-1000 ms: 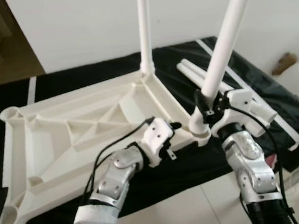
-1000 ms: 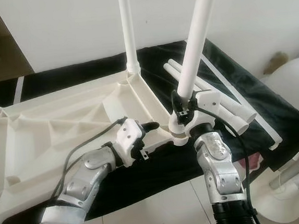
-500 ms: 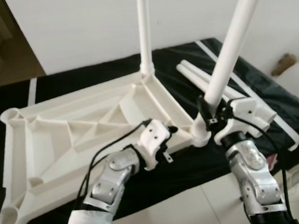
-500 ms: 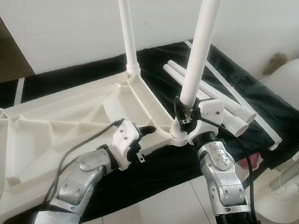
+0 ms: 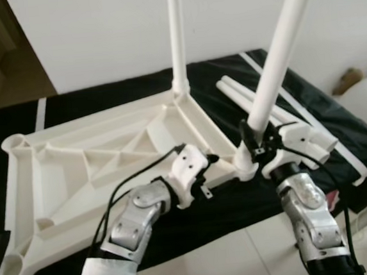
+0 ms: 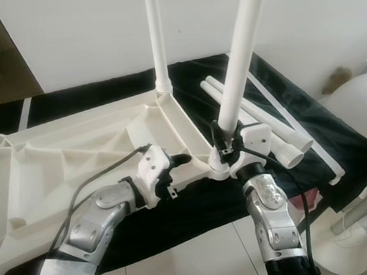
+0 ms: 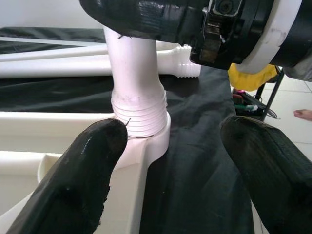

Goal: Building children table

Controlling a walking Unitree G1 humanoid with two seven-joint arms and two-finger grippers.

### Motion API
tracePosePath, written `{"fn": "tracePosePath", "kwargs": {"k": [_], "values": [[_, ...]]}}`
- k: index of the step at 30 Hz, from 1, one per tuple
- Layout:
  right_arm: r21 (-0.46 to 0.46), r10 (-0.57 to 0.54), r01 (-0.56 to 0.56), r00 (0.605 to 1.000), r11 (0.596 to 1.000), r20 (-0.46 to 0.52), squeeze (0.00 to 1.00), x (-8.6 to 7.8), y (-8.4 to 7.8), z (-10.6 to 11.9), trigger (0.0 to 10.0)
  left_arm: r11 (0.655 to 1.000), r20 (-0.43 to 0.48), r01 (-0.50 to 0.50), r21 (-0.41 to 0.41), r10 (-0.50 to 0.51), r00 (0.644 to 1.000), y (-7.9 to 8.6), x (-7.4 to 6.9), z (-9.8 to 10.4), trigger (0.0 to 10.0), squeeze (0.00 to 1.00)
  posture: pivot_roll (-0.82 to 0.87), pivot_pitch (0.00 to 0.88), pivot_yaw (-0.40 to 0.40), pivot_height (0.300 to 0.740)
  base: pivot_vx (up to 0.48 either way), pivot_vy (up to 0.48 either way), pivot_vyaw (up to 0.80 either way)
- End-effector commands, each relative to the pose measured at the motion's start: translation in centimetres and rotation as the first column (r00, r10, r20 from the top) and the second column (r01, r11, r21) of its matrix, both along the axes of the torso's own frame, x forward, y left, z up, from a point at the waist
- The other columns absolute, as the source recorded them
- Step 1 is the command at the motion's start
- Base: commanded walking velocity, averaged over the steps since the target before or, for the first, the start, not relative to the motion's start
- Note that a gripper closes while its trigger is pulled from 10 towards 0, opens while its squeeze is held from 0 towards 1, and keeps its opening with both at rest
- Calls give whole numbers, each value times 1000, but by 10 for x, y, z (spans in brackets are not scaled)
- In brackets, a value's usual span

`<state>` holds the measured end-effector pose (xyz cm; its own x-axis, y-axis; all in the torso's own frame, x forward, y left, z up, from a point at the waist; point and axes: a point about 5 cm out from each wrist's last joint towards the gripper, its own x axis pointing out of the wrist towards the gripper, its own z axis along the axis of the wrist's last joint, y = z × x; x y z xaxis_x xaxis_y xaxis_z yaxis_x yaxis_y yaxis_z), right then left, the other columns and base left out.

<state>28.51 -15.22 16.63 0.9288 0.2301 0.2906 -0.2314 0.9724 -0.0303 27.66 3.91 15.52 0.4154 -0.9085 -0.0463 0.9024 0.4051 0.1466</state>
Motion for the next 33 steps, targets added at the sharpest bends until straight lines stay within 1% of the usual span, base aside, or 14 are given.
{"fn": "tracePosePath", "kwargs": {"k": [1, 4, 8, 10, 13, 22, 26, 27, 29, 30, 32, 33], "values": [[-38, 19, -22, 995, 999, -94, 0, 1, 1, -20, 10000, 999, -15, 34, 1, -33, 999, -2, -3, 0, 10000, 0, -71, 32, 28, 740, 0, 0, 0], [-44, 53, -57, 994, 997, -94, 0, 0, 5, -22, 10000, 1000, -23, 28, -2, -28, 999, 0, -3, 0, 10000, 0, -69, 34, 28, 740, 0, 0, 0], [-42, 66, -70, 993, 997, -94, 0, -1, 6, -23, 10000, 1000, -23, 26, -2, -26, 999, 0, -3, 0, 10000, 0, -68, 34, 28, 740, 0, 0, 0], [-55, 101, -106, 992, 993, -79, 0, -6, 10, -24, 10000, 1000, -26, 22, -7, -22, 999, 0, -3, 1, 10000, 0, -69, 42, 30, 740, 0, 0, 0], [-73, 123, -128, 990, 989, -71, 0, -10, 13, -26, 10000, 1000, -29, 22, -10, -22, 999, 0, -3, 3, 10000, 0, -71, 46, 31, 740, 0, 0, 0], [-110, 164, -165, 986, 980, -24, 0, -19, 19, -29, 10000, 1000, -33, 19, -12, -20, 999, 1, -1, 5, 10000, 0, -75, 53, 39, 740, 0, 0, 0], [-41, 141, -143, 989, 989, -49, 0, -15, 16, -31, 10000, 1000, -34, 20, -13, -20, 999, 1, 0, 6, 10000, 0, -74, 53, 39, 740, 0, 0, 0], [-41, 141, -143, 989, 989, -49, 0, -15, 16, -31, 10000, 1000, -34, 20, -13, -20, 999, 1, 0, 6, 10000, 0, -74, 53, 39, 740, 0, 0, 0], [33, 113, -111, 990, 993, -88, 0, -9, 13, -32, 10000, 1000, -35, 18, -14, -19, 999, 1, 0, 7, 10000, 0, -71, 53, 39, 740, 0, 0, 0], [33, 113, -111, 990, 993, -88, 0, -9, 13, -32, 10000, 1000, -35, 18, -14, -19, 999, 1, 0, 7, 10000, 0, -71, 53, 39, 740, 0, 0, 0], [102, 97, -84, 987, 991, -125, 0, -5, 10, -33, 10000, 1000, -37, 15, -16, -16, 999, 1, 0, 7, 10000, 0, -69, 53, 38, 740, 0, 0, 0], [102, 97, -84, 987, 991, -125, 0, -5, 10, -33, 10000, 1000, -37, 15, -16, -16, 999, 1, 0, 7, 10000, 0, -69, 53, 38, 740, 0, 0, 0]]}}
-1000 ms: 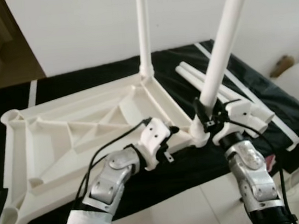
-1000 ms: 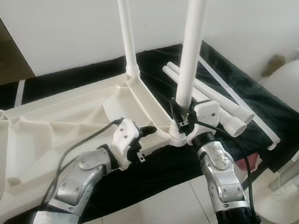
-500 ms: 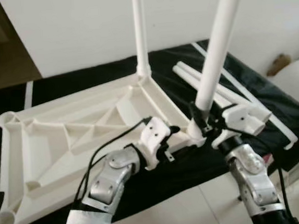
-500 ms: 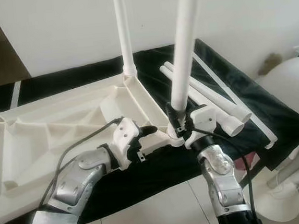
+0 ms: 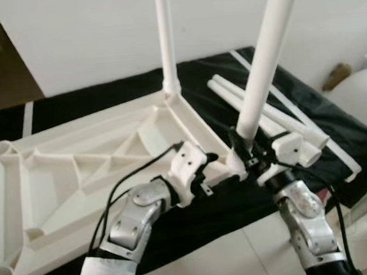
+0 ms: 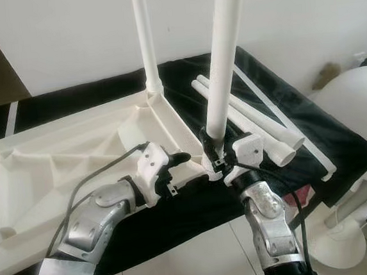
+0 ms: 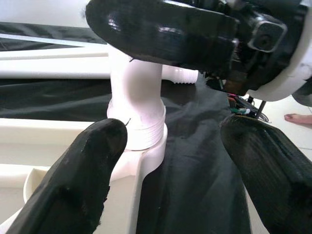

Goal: Building children table

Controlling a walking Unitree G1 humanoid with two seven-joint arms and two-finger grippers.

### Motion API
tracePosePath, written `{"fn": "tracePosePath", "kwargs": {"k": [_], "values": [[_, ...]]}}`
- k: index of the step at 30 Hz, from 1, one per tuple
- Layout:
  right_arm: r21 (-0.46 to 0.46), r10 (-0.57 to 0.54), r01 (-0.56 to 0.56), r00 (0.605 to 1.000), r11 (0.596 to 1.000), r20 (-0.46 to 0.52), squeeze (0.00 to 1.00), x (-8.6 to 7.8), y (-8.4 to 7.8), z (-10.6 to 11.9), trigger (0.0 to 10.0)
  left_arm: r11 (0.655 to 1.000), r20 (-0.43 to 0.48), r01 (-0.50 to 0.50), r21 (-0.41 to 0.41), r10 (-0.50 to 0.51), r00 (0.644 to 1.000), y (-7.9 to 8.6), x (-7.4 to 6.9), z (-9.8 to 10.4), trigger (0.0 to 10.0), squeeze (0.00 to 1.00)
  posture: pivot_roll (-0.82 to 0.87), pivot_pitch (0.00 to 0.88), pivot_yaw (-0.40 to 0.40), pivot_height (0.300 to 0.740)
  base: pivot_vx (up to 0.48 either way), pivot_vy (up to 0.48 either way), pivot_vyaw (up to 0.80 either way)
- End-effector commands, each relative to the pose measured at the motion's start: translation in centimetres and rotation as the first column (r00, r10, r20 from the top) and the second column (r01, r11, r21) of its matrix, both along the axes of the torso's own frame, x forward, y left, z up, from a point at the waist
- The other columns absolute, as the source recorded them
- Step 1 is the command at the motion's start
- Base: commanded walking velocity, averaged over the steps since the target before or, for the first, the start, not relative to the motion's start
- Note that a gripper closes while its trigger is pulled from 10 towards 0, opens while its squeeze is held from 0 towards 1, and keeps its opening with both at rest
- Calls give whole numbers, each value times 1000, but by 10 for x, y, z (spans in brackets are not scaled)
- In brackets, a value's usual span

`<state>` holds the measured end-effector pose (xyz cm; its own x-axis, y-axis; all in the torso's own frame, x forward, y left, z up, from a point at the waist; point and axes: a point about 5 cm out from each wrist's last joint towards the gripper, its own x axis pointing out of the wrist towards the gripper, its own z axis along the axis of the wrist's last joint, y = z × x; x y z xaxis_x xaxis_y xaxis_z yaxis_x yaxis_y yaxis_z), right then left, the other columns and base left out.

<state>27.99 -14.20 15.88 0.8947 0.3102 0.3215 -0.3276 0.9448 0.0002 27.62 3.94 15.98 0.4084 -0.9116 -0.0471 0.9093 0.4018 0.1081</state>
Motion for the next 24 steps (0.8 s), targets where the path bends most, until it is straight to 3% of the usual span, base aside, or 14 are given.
{"fn": "tracePosePath", "kwargs": {"k": [1, 10, 17, 22, 24], "values": [[66, -4, 15, 985, 998, -170, 0, 2, -1, -27, 10000, 1000, -1, 9, -1, -9, 1000, 0, 1, 3, 10000, 0, -68, 53, 37, 740, 0, 0, 0], [66, -36, 53, 971, 996, -234, 0, 7, -1, -33, 10000, 1000, -3, 4, -2, -4, 1000, 2, 0, 3, 10000, 0, -62, 56, 36, 740, 0, 0, 0], [44, -75, 87, 971, 995, -226, 0, 6, -1, -33, 10000, 1000, -3, 2, 1, -2, 1000, 3, 0, 3, 10000, 0, -59, 57, 37, 740, 0, 0, 0], [62, -188, 207, 955, 976, -231, 0, 6, 1, -33, 10000, 1000, -2, 5, 1, -5, 1000, 3, 0, 4, 10000, 0, -58, 54, 33, 740, 0, 0, 0], [37, -304, 323, 918, 946, -256, 0, 7, 4, -37, 10000, 1000, -1, 6, 1, -6, 1000, 2, -1, 4, 10000, 0, -57, 50, 27, 740, 0, 0, 0]]}}
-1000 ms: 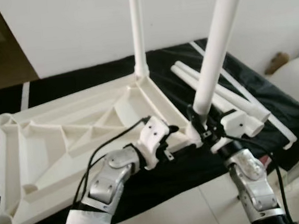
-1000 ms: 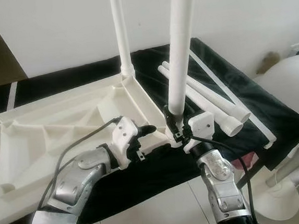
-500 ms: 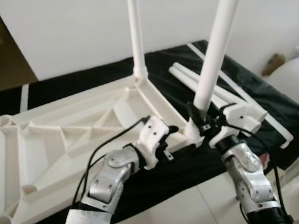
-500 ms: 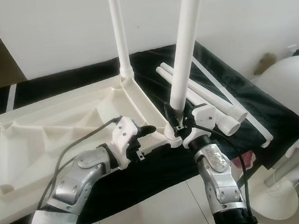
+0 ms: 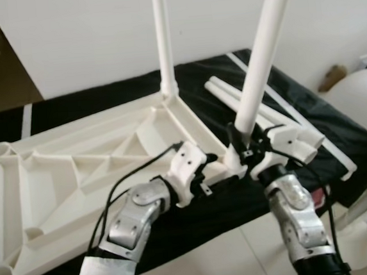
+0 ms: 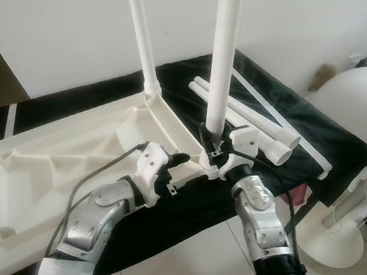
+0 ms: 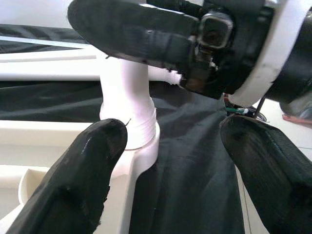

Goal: Building children table

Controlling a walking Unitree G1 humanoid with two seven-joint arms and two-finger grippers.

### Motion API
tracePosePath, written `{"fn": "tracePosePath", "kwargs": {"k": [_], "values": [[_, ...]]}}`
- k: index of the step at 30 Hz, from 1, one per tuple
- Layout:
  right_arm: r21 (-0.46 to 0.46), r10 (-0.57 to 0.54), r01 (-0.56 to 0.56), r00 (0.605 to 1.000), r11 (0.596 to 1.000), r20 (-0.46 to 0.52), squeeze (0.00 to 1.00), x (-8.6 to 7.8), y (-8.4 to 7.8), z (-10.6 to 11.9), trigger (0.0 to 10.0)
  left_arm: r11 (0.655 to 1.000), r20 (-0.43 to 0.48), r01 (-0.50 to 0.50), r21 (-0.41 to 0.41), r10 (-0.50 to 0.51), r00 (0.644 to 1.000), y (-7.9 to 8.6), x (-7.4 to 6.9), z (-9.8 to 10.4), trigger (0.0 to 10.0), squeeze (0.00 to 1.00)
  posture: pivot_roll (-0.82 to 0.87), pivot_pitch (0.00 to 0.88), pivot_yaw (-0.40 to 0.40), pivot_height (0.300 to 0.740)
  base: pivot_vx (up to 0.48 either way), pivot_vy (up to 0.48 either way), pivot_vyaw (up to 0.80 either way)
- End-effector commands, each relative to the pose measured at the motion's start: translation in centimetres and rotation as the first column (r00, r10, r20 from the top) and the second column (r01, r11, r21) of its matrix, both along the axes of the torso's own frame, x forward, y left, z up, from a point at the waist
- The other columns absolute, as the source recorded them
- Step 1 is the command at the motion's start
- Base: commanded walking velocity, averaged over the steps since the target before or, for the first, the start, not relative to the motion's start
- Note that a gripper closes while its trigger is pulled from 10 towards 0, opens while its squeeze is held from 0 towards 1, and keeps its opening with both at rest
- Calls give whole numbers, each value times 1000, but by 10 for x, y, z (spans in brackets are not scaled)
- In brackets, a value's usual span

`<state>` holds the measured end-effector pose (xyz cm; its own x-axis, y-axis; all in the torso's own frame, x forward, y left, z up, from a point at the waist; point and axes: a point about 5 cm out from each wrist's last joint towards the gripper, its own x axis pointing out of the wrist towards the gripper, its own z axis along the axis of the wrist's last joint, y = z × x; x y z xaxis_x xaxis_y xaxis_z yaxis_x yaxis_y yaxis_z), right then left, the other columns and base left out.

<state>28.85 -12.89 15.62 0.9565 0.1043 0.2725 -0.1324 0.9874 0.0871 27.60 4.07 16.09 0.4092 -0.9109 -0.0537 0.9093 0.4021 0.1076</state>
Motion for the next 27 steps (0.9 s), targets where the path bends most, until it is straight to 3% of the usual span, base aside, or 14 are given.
{"fn": "tracePosePath", "kwargs": {"k": [1, 2, 5, 10, 17, 24, 25, 27], "values": [[9, -116, 120, 976, 993, -184, 0, -1, -9, -34, 10000, 1000, 2, 7, -5, -7, 1000, 1, 0, 2, 10000, 0, -57, 50, 27, 740, 0, 0, 0], [11, -297, 310, 919, 951, -258, 0, 2, -4, -42, 10000, 1000, 4, 5, -7, -5, 1000, 0, 0, 3, 10000, 0, -52, 46, 21, 740, 0, 0, 0], [4, -346, 362, 895, 932, -282, 0, 3, 3, -45, 10000, 1000, 5, 4, -8, -4, 1000, -1, 0, 3, 10000, 0, -49, 43, 18, 740, 0, 0, 0], [59, -262, 281, 938, 958, -229, 0, 5, 11, -32, 10000, 1000, 5, 5, -13, -5, 1000, -2, -1, 2, 10000, 0, -50, 36, 14, 740, 0, 0, 0], [69, -272, 297, 931, 952, -244, 0, 3, 9, -37, 10000, 1000, 10, 1, -15, -1, 1000, -2, 1, 4, 10000, 0, -49, 23, 13, 740, 0, 0, 0], [114, -222, 249, 952, 962, -211, 0, 2, 14, -33, 10000, 1000, 11, 3, -14, -3, 1000, -2, 0, 3, 10000, 0, -53, 15, 12, 740, 0, 0, 0], [130, -191, 219, 962, 967, -196, 1000, 1, 16, -31, 10000, 1000, 11, 3, -15, -3, 1000, -2, 0, 3, 10000, 0, -56, 15, 11, 740, 0, 0, 0], [133, -170, 194, 970, 972, -174, 1000, 0, 17, -28, 10000, 1000, 11, 4, -16, -3, 1000, -3, 0, 3, 10000, 0, -57, 13, 11, 740, 0, 0, 0]]}}
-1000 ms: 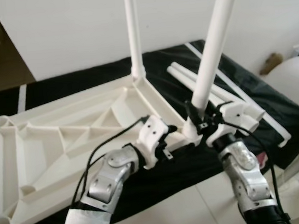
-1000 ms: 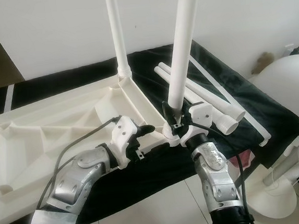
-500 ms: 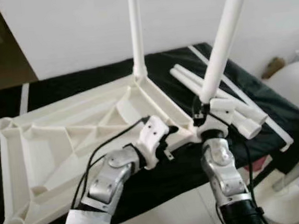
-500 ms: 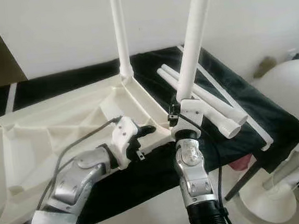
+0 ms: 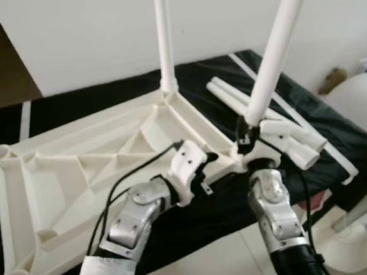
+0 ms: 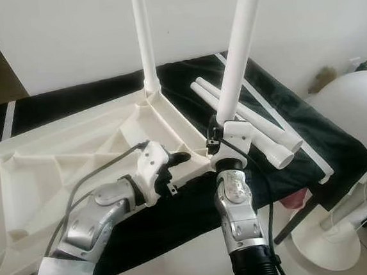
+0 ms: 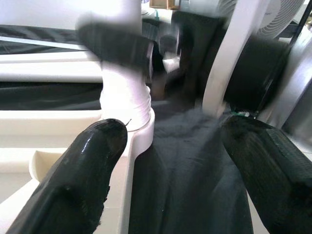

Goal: Building children table

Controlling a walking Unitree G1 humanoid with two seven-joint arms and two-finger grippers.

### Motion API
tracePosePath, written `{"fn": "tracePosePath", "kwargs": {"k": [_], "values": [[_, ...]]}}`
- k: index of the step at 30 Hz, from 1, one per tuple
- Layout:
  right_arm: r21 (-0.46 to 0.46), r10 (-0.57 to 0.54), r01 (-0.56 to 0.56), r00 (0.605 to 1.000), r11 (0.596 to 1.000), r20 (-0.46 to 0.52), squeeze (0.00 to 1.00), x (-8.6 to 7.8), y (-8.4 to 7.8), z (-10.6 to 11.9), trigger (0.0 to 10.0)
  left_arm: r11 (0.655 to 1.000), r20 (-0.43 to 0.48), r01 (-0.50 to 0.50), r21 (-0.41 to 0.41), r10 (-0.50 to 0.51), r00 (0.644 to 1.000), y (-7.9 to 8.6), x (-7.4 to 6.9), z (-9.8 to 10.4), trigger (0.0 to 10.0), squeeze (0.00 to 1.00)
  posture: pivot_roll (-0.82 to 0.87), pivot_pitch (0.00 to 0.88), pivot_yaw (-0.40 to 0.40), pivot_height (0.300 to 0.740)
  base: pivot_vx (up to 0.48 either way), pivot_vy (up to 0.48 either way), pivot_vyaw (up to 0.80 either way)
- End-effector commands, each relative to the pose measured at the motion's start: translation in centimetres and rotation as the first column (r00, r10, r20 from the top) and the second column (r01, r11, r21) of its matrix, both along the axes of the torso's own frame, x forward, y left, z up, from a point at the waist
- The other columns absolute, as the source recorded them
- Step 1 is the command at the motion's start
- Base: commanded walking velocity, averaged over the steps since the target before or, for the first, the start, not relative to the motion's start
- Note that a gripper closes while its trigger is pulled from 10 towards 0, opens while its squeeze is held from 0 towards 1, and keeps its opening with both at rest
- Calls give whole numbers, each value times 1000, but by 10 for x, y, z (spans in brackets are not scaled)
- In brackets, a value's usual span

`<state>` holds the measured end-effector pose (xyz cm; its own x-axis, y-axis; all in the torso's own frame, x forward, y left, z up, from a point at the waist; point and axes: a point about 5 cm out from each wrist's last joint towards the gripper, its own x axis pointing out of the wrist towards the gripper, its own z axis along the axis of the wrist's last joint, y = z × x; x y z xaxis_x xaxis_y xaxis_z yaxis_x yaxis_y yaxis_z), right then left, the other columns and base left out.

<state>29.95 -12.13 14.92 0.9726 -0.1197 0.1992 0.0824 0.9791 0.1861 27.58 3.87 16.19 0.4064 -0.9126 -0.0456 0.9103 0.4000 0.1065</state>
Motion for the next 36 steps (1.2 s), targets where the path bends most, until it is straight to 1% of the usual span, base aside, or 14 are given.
{"fn": "tracePosePath", "kwargs": {"k": [1, 4, 6, 10, 11, 12, 13, 17, 18, 23, 24, 33, 34, 36], "values": [[57, 38, -35, 997, 998, -66, 1000, -12, 11, -20, 10000, 1000, 8, 1, -9, 0, 1000, -1, 0, 1, 10000, 0, -57, 13, 11, 740, 0, 0, 0], [49, 39, -36, 997, 998, -63, 1000, -13, 9, -19, 10000, 1000, 4, 0, -11, 0, 1000, -1, 1, 1, 10000, 0, -60, 10, 10, 740, 0, 0, 0], [16, 48, -47, 997, 999, -52, 1000, -12, -1, -18, 10000, 1000, 3, 0, -9, 0, 1000, 1, 3, 2, 10000, 0, -67, 7, 14, 740, 0, 0, 0], [-27, 145, -146, 989, 989, -20, 1000, -10, -15, -12, 10000, 1000, 11, -2, 4, 1, 1000, 5, 6, 2, 10000, 0, -73, 5, 17, 740, 0, 0, 0], [-35, 176, -176, 984, 984, -14, 933, -9, -17, -10, 10000, 1000, 11, -1, 4, 1, 1000, 4, 7, 2, 10000, 0, -78, 3, 18, 740, 0, 0, 0], [-48, 201, -201, 980, 978, -10, 51, -9, -20, -9, 10000, 1000, 11, 0, 3, 0, 1000, 4, 7, 2, 10000, 0, -78, 3, 18, 740, 0, 0, 0], [-70, 220, -221, 975, 973, -13, 0, -9, -24, -9, 10000, 1000, 12, 1, 4, -1, 1000, 3, 6, 2, 10000, 0, -79, 4, 18, 740, 0, 0, 0], [-132, 292, -295, 956, 946, -38, 0, -6, -34, -9, 10000, 1000, 6, 10, 5, -10, 1000, -1, 4, 1, 10000, 0, -78, 7, 16, 740, 0, 0, 0], [-166, 358, -365, 931, 916, -67, 0, -5, -38, -11, 10000, 1000, -6, 15, 10, -15, 1000, -2, 3, -1, 10000, 0, -76, 9, 14, 740, 0, 0, 0], [-205, 446, -458, 889, 865, -105, 0, -4, -42, -12, 10000, 1000, -2, 11, 16, -11, 1000, -2, 1, -3, 10000, 0, -72, 12, 12, 740, 0, 0, 0], [-236, 481, -499, 867, 834, -133, 0, -1, -48, -13, 10000, 1000, -2, 6, 17, -6, 1000, -2, 1, -3, 10000, 0, -67, 13, 10, 740, 0, 0, 0], [-310, 521, -555, 832, 772, -191, 0, 16, -63, -9, 10000, 1000, 4, -17, 14, 17, 1000, 0, 5, -2, 10000, 0, -59, 14, 9, 740, 0, 0, 0], [-331, 537, -577, 817, 747, -212, 0, 24, -66, -7, 10000, 1000, 5, -16, 13, 16, 1000, 0, 5, -1, 10000, 0, -58, 14, 12, 740, 0, 0, 0], [-335, 544, -586, 810, 738, -219, 0, 26, -67, -6, 10000, 1000, 6, -15, 13, 15, 1000, 0, 5, -1, 10000, 0, -57, 15, 13, 740, 0, 0, 0]]}}
